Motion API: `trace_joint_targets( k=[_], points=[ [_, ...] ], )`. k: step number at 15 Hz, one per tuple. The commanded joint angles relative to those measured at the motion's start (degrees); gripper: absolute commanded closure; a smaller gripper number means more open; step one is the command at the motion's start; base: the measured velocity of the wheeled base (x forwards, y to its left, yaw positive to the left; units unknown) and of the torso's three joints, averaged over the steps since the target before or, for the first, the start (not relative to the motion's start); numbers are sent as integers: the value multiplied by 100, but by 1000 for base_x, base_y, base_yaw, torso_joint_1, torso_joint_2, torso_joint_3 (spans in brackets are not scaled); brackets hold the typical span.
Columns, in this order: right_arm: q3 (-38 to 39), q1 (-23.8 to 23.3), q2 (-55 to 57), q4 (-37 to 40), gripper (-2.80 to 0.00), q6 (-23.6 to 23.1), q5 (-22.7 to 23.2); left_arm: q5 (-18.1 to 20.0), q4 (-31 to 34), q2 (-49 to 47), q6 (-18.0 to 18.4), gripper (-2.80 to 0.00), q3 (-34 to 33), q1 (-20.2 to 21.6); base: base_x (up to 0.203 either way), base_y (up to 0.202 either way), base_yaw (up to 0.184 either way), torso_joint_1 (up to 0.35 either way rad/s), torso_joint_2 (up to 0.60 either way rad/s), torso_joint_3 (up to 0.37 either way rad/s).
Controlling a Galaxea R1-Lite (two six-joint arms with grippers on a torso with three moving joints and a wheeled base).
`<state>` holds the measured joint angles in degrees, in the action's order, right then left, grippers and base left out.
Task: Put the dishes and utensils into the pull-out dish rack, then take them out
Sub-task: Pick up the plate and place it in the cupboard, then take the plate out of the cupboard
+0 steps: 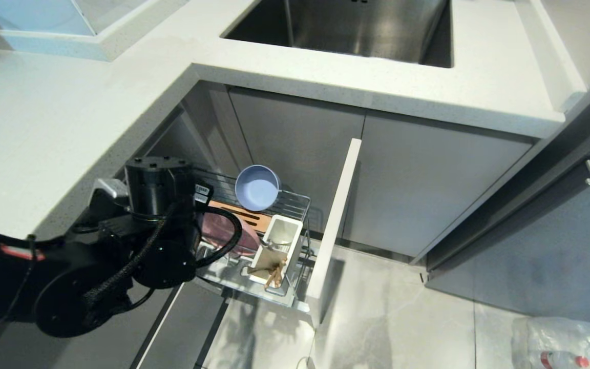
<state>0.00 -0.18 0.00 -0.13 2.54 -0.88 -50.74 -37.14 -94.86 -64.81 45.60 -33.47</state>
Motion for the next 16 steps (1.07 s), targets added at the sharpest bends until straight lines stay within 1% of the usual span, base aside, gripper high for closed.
trace_joint_targets(
  k=[1, 3, 5, 6, 7, 8, 9, 10, 11, 13, 14, 15, 16],
  points=[
    [0, 1, 0, -4, 0, 1, 0, -32, 286, 515, -40, 0, 49, -84, 0, 0, 0, 0, 0, 0],
    [0, 1, 0, -4, 0, 1, -2, -50, 845, 932, -31, 0, 148, -246, 0, 0, 0, 0, 0, 0],
    [0, 1, 0, -4, 0, 1, -1, -72, 1383, 1349, 43, 0, 317, -537, 0, 0, 0, 0, 0, 0],
    [0, 1, 0, -4, 0, 1, -4, -105, 1705, 1531, 178, 0, 477, -746, 0, 0, 0, 0, 0, 0],
    [0, 1, 0, 5, 0, 1, 0, -182, 1892, 1694, 347, 0, 683, -983, 0, 0, 0, 0, 0, 0],
    [0, 1, 2, -4, 0, 1, 0, -309, 2026, 1809, 612, 0, 936, -1180, 0, 0, 0, 0, 0, 0],
    [0, 1, 0, -4, 0, 1, 0, -403, 2117, 1914, 964, 0, 1188, -1329, 0, 0, 0, 0, 0, 0],
    [0, 1, 4, 0, 0, 1, -3, -443, 2175, 2078, 1389, 0, 1482, -1392, 0, 0, 0, 0, 0, 0],
    [0, 1, 0, -4, 0, 1, 0, -432, 2214, 2340, 1891, 0, 1709, -1427, 0, 0, 0, 0, 0, 0],
    [0, 1, 6, -4, 0, 1, -3, -275, 2247, 2873, 3165, 0, 2023, -1411, 0, 0, 0, 0, 0, 0],
    [0, 1, 0, 1, 0, 1, 0, -74, 2254, 3200, 3853, 0, 2119, -1321, 0, 0, 0, 0, 0, 0],
    [0, 1, 3, 4, 0, 1, -1, 228, 2258, 3490, 4481, 0, 2179, -1114, 0, 0, 0, 0, 0, 0],
    [0, 1, 0, -3, 0, 1, -8, 622, 2271, 3791, 4927, 0, 2198, -738, 0, 0, 0, 0, 0, 0]
  ],
)
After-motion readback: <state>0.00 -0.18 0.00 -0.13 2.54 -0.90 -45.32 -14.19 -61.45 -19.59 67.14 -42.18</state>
